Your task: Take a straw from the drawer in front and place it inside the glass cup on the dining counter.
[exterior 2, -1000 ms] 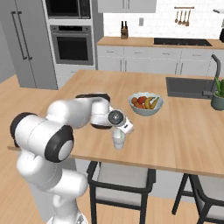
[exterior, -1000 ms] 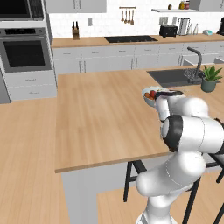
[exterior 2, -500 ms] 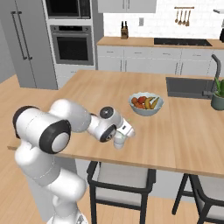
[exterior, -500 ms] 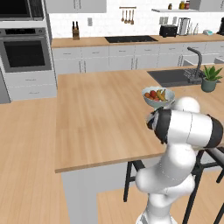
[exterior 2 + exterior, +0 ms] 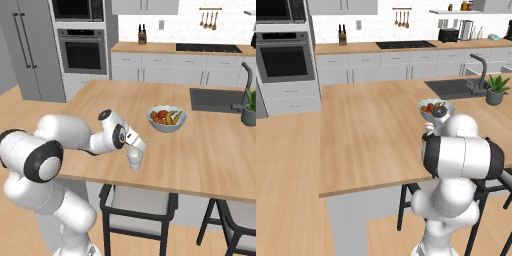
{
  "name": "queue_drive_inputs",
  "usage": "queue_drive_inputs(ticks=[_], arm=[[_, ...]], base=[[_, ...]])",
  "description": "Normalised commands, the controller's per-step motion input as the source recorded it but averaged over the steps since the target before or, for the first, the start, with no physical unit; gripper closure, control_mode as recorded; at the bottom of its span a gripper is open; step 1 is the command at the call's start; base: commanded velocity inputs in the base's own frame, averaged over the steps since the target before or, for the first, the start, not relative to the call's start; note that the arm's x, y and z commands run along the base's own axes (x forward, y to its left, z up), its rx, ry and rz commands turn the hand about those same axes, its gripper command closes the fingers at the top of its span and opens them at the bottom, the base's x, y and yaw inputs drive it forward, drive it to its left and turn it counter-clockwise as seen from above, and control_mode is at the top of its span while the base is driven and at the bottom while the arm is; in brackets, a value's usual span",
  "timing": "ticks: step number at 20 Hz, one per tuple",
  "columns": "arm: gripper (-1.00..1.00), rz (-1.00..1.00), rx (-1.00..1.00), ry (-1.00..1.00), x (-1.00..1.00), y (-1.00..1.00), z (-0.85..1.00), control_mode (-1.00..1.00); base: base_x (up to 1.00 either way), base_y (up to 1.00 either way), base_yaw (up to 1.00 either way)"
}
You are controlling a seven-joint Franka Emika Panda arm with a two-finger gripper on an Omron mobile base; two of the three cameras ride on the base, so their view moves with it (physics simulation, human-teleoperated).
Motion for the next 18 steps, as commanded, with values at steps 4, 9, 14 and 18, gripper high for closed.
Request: queue_drive_inputs(ticks=[4, 9, 14, 18], arm=[[-1.00, 0.00, 0.00, 0.31, 0.01, 0.00, 0.85, -1.00], [-1.00, -0.03, 0.00, 0.23, 0.02, 0.00, 1.00, -1.00], [-1.00, 0.00, 0.00, 0.13, -0.32, 0.26, 0.64, -1.00], [-1.00, 0.01, 0.00, 0.02, -0.79, 0.78, 0.18, -1.00]], base=[[0.00, 0.00, 0.00], [0.00, 0.00, 0.00], [0.00, 0.00, 0.00], [0.00, 0.00, 0.00]])
